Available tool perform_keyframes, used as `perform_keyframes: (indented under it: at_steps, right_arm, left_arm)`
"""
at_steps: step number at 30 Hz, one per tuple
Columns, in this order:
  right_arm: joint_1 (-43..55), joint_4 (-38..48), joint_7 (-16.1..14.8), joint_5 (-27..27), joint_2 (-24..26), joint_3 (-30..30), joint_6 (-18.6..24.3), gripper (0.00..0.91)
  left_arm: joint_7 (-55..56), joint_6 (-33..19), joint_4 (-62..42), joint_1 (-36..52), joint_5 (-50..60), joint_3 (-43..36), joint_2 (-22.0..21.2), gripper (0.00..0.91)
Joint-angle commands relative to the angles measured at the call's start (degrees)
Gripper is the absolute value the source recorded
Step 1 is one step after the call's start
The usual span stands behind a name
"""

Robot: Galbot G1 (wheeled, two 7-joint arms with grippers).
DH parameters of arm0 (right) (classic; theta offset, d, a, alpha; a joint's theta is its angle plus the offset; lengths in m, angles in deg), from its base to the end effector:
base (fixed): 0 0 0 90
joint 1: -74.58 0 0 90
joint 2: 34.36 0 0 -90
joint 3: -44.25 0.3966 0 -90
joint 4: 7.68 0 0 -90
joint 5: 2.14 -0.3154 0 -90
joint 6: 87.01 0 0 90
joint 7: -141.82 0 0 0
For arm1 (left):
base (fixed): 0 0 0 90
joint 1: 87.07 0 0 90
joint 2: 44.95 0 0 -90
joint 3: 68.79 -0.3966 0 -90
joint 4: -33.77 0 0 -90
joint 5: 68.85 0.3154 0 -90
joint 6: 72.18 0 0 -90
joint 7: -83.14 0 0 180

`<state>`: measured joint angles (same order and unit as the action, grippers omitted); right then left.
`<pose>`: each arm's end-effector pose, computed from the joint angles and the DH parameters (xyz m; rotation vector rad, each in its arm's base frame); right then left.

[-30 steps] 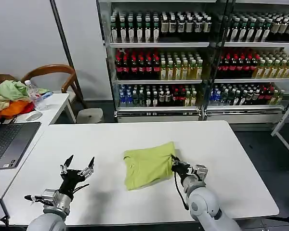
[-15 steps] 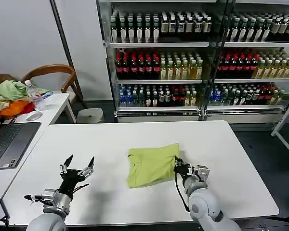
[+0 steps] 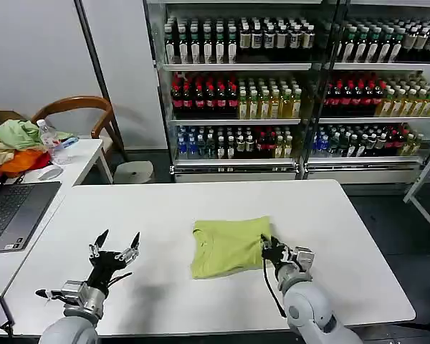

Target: Fold and organize the clothes.

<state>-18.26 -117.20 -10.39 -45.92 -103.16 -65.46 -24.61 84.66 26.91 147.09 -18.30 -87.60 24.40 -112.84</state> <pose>0.2643 -0.0118 -0.3212 0.1180 -2.6503 -0.3046 0.1806 0.1172 -0.3337 -0.1061 -3.0111 -0.0913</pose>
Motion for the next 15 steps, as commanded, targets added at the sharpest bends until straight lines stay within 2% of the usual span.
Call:
perform_keyframes:
  at_steps: [1, 4, 6, 11, 15]
  right_arm:
    - [-1.7, -2.6, -11.7, 10.9, 3.4, 2.2, 0.2, 0.907]
    - [-2.0, -4.0, -14.0, 14.8, 5.0, 4.2, 0.8, 0.907]
    - [-1.2, -3.2, -14.5, 19.7, 5.6, 5.6, 5.1, 0.907]
    - [1.5, -0.2, -17.3, 23.3, 6.5, 8.8, 8.8, 0.907]
    - [2.3, 0.8, -20.1, 24.1, 7.3, 10.7, 10.7, 0.907]
  left_arm:
    - [-0.4, 0.5, 0.6, -0.1, -1.4, 0.4, 0.2, 0.907]
    - [-0.5, -0.2, 0.3, 0.0, -1.2, 0.5, 0.6, 0.907]
    - [-0.7, -0.4, 0.3, 0.3, -1.2, 0.4, 0.7, 0.907]
    - [-0.8, -0.5, 0.2, 0.9, -1.0, -0.2, 0.7, 0.907]
    - [-0.9, -0.8, -0.2, 1.1, -0.9, -0.2, 1.1, 0.907]
